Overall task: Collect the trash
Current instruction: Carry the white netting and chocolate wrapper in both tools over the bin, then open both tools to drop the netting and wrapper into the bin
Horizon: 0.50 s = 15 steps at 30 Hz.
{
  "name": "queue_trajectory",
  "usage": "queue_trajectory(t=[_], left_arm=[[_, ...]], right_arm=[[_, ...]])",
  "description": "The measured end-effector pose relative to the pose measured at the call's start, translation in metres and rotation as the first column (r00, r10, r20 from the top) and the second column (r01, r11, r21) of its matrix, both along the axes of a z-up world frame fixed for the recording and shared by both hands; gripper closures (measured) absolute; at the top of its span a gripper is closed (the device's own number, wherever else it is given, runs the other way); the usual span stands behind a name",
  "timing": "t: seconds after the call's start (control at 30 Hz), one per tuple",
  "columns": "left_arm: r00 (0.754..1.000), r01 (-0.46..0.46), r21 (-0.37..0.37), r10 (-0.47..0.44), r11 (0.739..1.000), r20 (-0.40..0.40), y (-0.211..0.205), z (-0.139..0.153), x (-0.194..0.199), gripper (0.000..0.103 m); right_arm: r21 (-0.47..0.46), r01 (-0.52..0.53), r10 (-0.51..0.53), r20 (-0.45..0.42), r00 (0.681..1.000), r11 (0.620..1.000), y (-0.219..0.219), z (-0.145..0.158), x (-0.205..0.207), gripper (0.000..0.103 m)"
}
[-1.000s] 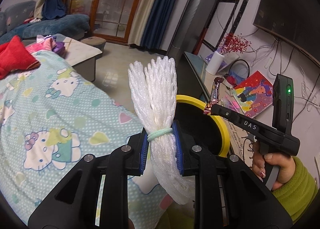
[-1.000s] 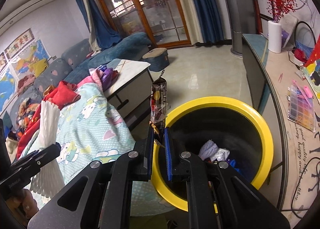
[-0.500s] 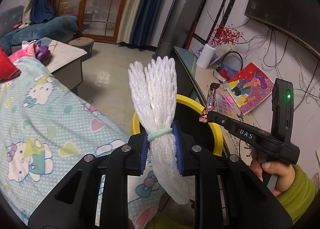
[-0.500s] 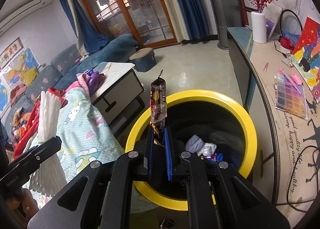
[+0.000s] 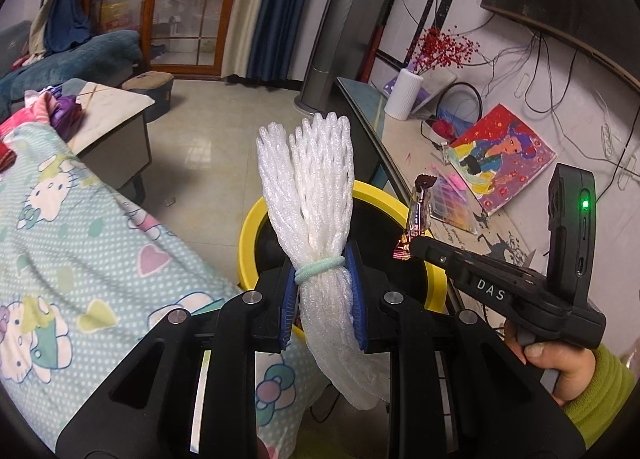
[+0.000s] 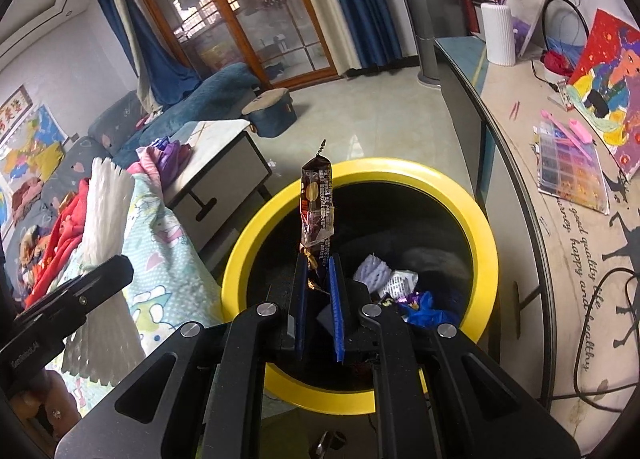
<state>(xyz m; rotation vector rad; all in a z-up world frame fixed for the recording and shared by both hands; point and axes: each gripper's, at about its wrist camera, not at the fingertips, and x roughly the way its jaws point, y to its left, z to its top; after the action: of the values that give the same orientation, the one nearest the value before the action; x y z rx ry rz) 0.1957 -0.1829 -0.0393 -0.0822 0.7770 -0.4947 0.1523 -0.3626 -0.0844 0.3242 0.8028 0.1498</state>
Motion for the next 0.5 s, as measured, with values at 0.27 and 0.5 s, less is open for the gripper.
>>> queue_trajectory(t=[0.27, 0.5], left_arm=[[0.999, 0.022, 0.026, -0.021, 0.999, -0.037, -0.02, -0.014, 0.017, 0.086], [0.998, 0.039, 0.042, -0.037, 0.998, -0.057, -0.034, -0.022, 0.029, 0.085]], right_arm=[[0.032, 0.047, -0.045, -0.048, 0.998, 0.998, -0.015, -0.014, 0.002, 0.093], [0.035, 0.059, -0.057, -0.056, 0.997, 0.998, -0.021, -0.018, 0.004, 0.092]])
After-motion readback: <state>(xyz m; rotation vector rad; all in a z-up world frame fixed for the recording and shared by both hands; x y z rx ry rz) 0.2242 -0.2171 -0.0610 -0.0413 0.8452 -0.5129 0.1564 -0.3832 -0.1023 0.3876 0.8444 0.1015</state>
